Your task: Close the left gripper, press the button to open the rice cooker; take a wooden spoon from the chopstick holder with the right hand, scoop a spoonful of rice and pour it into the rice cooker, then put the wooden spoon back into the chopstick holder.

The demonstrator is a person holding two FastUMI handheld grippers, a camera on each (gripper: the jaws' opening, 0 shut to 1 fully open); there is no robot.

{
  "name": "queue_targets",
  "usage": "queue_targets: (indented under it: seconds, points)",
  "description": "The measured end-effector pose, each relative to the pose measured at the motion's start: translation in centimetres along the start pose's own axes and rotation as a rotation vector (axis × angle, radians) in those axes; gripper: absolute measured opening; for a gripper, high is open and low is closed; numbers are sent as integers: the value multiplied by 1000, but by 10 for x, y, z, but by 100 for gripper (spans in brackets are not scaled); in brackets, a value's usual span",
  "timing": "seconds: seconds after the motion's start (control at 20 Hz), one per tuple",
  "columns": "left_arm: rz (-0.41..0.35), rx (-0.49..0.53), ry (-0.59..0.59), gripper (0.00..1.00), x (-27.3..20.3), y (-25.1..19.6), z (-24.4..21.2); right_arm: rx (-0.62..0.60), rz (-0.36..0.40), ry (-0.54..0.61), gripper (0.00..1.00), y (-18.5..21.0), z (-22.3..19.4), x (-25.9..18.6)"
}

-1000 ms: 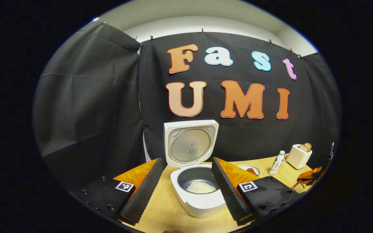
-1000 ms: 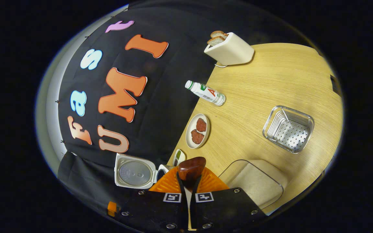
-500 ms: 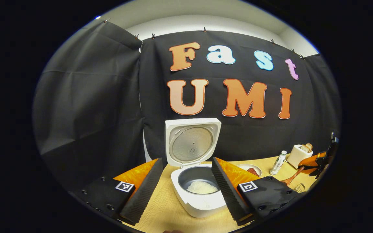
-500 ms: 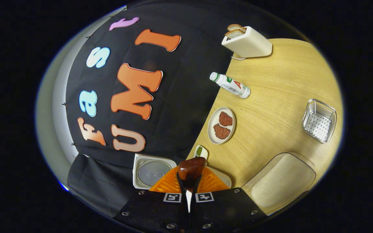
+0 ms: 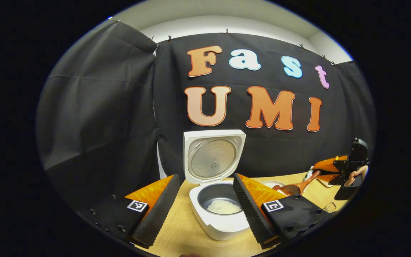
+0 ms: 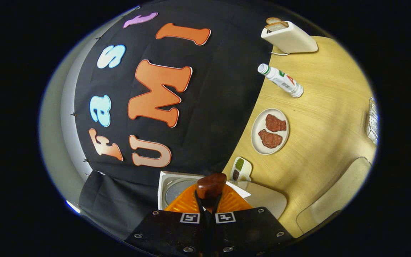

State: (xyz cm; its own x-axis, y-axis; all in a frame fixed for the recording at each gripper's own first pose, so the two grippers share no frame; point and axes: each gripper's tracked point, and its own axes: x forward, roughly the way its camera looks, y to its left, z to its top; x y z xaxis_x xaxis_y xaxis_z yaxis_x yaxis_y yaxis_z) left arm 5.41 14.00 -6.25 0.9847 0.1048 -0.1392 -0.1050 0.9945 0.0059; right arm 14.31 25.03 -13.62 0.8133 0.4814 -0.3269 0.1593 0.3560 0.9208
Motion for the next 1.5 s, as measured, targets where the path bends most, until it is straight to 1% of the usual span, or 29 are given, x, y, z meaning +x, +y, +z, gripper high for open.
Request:
queue_targets:
  seconds: [0.1,0.15,0.2,0.25,0.3,0.5,0.6,0.7,1.0,1.15,1.5]
  points:
    - [1,-8,3,100,1,3,-1,-7,9,7,2,11,-5,17]
    - [3,-12,6,100,2,5,-1,-14,14,9,0,17,-9,24]
    - [6,-16,6,100,3,8,-1,-20,20,11,2,23,-11,33]
    - [9,-20,5,100,3,11,0,-27,25,10,0,27,-13,41]
    - [7,-24,6,100,2,11,-1,-35,23,8,2,36,-16,50]
    - [17,-26,9,100,2,18,-4,-65,17,8,1,45,-26,78]
    - [23,-25,14,100,2,22,-5,-113,7,-2,1,46,-32,89]
    - [29,-23,16,100,3,26,-5,-175,-2,-12,1,47,-36,95]
    - [32,-28,21,100,-1,31,-9,-335,23,-40,2,63,-39,99]
    - [32,-27,11,100,-1,32,-7,-424,37,-62,2,88,-43,104]
    - [32,-33,10,100,0,33,-9,-500,53,-67,2,97,-48,103]
